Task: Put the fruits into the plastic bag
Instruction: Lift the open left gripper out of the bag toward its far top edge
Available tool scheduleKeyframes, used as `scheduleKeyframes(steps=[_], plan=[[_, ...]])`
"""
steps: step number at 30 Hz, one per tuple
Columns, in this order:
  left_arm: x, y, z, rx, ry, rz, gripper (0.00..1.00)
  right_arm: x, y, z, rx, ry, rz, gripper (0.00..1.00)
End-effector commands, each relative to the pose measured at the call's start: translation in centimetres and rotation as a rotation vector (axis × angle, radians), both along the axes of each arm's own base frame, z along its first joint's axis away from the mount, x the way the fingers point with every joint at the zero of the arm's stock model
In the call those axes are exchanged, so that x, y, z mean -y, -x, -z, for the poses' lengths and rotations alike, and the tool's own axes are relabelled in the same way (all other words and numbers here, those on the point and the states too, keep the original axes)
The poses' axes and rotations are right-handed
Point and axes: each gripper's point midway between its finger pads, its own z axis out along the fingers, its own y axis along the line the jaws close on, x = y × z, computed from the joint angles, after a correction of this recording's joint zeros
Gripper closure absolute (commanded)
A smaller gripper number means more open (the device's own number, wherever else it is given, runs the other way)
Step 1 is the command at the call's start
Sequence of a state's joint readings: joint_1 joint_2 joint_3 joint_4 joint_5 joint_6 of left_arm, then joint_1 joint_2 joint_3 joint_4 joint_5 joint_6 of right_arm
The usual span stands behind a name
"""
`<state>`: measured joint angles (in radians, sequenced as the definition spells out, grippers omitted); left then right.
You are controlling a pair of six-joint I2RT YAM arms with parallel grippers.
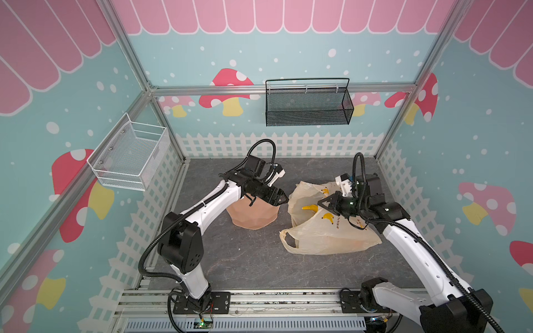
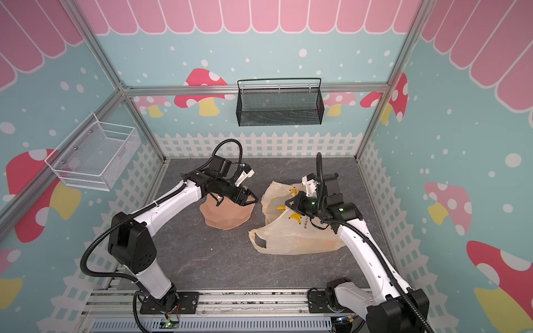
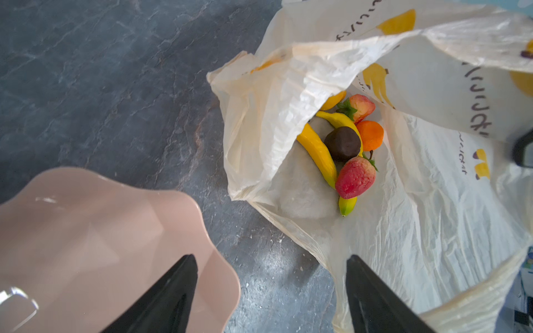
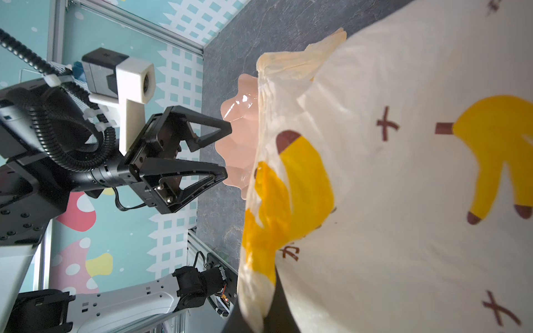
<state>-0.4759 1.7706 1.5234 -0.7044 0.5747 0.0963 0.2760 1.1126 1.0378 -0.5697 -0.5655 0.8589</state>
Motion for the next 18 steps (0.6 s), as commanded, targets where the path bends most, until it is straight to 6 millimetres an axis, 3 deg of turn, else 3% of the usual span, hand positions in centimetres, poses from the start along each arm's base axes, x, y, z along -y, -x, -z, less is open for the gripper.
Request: scheduleKeyframes(steps=[1,10,18], plan=[[1.2,-1.5,-0.3,0.097,0.033,0.106,0.19,0.0,0.3,-0.3,-0.003,0.024,-0.017,1.00],[2.8,-5.0,0.8,0.221,0.076,0.177,0.19,1.6,1.8,2.0,-0.074,0.151,-0.021,1.00],[4.0,-4.8,1.2,0.300,0.169,0.323,0.19,3.7,2.7,3.5,-0.134,0.300,-0.012,1.00]])
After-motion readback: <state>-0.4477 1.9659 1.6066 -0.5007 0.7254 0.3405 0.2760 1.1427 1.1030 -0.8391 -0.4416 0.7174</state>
